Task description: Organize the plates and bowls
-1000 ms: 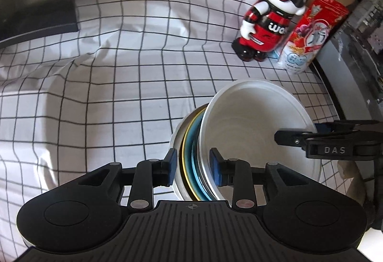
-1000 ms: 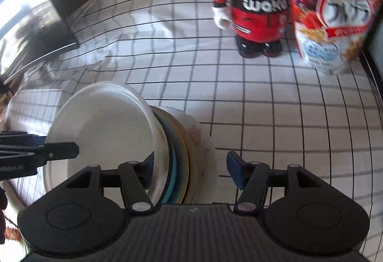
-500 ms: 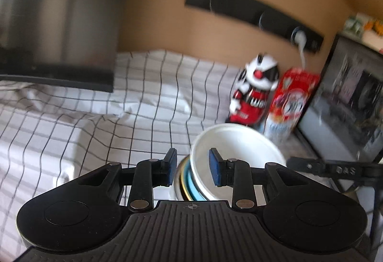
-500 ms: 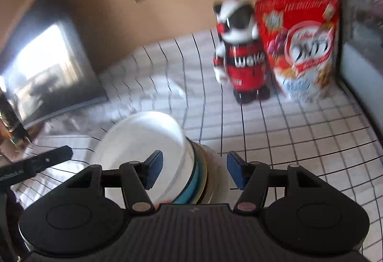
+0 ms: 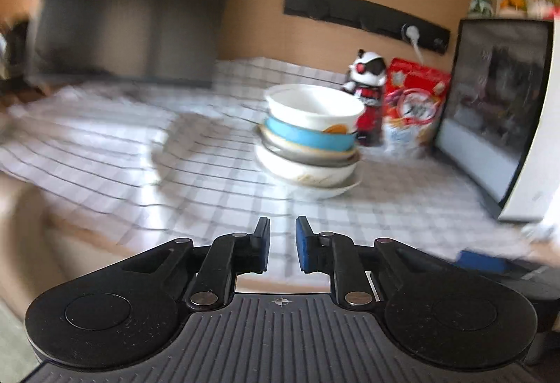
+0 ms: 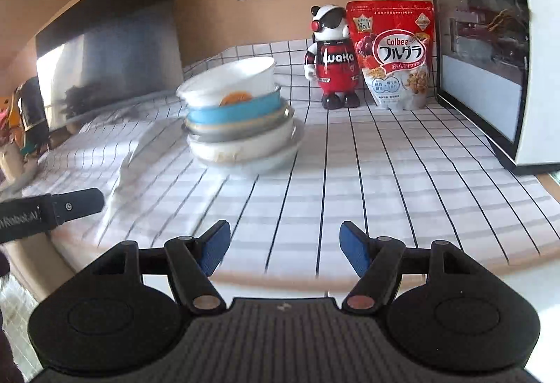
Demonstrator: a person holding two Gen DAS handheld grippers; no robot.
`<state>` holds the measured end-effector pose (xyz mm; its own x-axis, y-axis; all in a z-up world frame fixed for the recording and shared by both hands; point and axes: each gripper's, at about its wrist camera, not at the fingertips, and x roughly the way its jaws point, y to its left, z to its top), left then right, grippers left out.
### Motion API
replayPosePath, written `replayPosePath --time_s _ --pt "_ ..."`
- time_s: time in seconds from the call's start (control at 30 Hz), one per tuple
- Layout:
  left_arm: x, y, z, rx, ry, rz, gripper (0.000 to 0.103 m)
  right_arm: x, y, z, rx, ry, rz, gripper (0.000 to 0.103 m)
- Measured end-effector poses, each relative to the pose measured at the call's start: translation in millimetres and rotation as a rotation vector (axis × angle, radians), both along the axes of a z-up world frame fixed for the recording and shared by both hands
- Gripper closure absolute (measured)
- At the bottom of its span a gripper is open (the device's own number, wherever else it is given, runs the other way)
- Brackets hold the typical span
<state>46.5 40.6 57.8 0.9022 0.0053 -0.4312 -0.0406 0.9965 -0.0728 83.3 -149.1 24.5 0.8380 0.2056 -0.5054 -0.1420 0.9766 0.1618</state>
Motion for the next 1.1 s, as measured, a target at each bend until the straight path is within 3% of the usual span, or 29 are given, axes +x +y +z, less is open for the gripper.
replayPosePath --time_s 0.07,0.27,0.47,1.1 --pt "-20.7 -12.1 -9.7 0.086 -0.025 -0.017 0.084 -20.3 2.2 -4.5 -0.018 -0.035 0.000 0.033" --pt "-60.0 -19.9 -24.3 0.111 -0.048 -0.046 0.084 -63.6 10.9 -17.1 -0.004 -0.087 0.007 0.033" --pt "-74.1 -17.6 -37.5 0.113 -0.020 -0.052 0.084 -88.8 19.7 -20.1 0.000 -0.118 0.000 0.033" --pt "-73.8 -14.4 -37.0 0.078 -0.015 -0.049 0.084 -86.8 28.3 -19.9 -0.029 -0.117 0.029 0.033"
